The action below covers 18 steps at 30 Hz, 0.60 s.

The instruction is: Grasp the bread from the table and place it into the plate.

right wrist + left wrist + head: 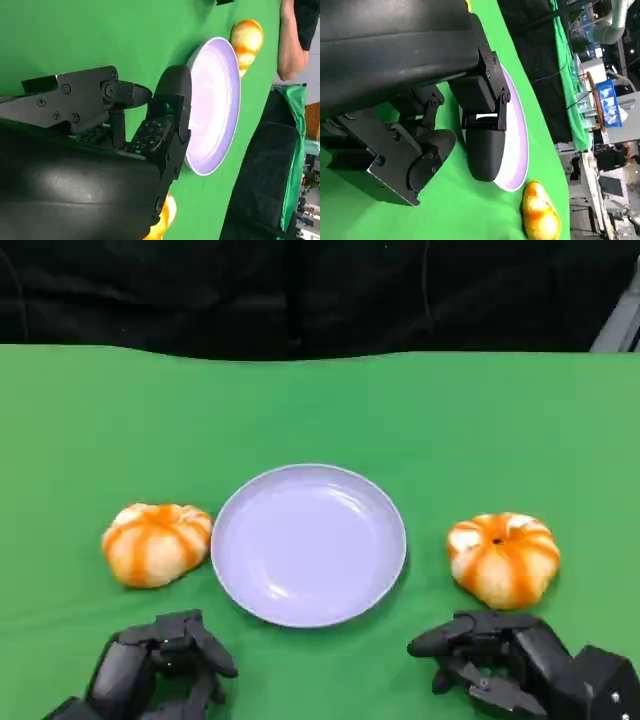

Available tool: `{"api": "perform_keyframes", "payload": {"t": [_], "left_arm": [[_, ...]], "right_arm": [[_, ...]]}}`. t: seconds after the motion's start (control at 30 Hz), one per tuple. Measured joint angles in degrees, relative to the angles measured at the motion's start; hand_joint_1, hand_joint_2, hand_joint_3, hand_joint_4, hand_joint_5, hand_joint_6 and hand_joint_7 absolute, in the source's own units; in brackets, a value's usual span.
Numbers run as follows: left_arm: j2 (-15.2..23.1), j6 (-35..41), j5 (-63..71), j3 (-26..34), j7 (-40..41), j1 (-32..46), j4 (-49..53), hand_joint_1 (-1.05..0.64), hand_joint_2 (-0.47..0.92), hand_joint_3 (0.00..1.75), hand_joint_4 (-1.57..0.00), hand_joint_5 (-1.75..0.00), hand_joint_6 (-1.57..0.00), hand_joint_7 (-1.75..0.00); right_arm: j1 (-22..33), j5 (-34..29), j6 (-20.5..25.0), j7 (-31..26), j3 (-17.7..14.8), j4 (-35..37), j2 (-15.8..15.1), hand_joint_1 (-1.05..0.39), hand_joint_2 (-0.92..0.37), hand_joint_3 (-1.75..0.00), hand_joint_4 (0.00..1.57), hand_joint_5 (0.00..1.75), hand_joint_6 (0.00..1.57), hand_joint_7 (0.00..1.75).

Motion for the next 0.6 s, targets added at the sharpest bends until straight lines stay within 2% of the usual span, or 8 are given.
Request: {"api": "perform_keyframes", "payload": {"t": [0.6], "left_arm": [[0.1, 0.0, 0.2, -0.1, 0.0, -0.1, 0.1, 0.04, 0.36, 1.38, -0.94, -1.46, -1.03, -1.20]], "right_arm": [[-0.1, -0.2, 0.0, -0.2, 0.0, 0.0, 0.0, -0.08, -0.92, -0.37, 0.78, 1.18, 1.07, 0.37]]}}
